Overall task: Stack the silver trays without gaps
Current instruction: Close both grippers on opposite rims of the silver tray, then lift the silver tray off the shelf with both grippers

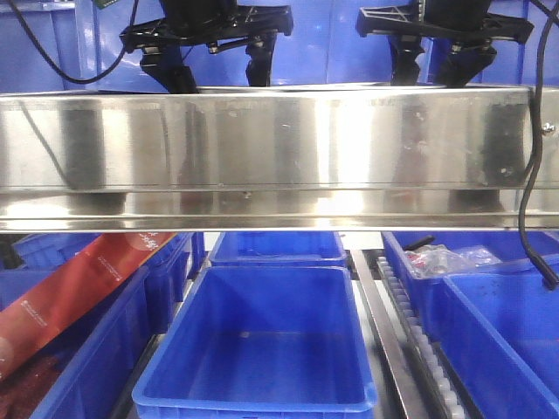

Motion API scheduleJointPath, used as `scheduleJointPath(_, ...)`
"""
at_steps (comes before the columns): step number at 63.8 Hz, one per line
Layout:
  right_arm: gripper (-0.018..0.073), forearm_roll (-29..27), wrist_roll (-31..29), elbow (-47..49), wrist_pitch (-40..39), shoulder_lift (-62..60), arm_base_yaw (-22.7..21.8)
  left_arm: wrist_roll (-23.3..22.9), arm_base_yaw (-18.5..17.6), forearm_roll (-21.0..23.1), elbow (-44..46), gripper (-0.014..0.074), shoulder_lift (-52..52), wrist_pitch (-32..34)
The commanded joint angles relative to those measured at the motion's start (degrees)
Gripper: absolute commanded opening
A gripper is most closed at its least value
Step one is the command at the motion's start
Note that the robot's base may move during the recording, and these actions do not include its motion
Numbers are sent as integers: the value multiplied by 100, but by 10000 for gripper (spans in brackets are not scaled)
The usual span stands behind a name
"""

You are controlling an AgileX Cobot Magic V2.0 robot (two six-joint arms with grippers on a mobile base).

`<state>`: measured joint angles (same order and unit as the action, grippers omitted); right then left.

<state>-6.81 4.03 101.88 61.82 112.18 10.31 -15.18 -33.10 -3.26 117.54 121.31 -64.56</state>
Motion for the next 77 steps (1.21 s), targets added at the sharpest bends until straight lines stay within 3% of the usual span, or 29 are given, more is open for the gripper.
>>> scheduleJointPath(1,193,72,-5,30,39,22,10,-5,-33,5,50,444,5,53)
scheduleJointPath(7,167,72,-5,30,42,20,10,-5,-33,5,50,430,5,53)
scheduleJointPath(12,102,72,-5,30,69,20,10,-5,-33,5,50,361,5,56)
scheduleJointPath(15,46,72,-5,30,77,20,10,-5,-33,5,50,278,5,67)
scheduleJointPath(21,-92,72,-5,30,120,20,10,-5,-33,5,50,17,5,81)
scheduleJointPath(23,-95,72,-5,30,133,20,10,-5,-33,5,50,-53,5,83)
scheduleJointPath(28,-76,72,-5,30,135,20,10,-5,-33,5,50,12,5,98)
scheduleJointPath(66,-80,72,-5,40,122,-505,10,-44,-33,-253,50,-4,-514,88)
scheduleJointPath(77,-80,72,-5,40,215,-821,10,-51,-33,-253,147,-4,-792,-180)
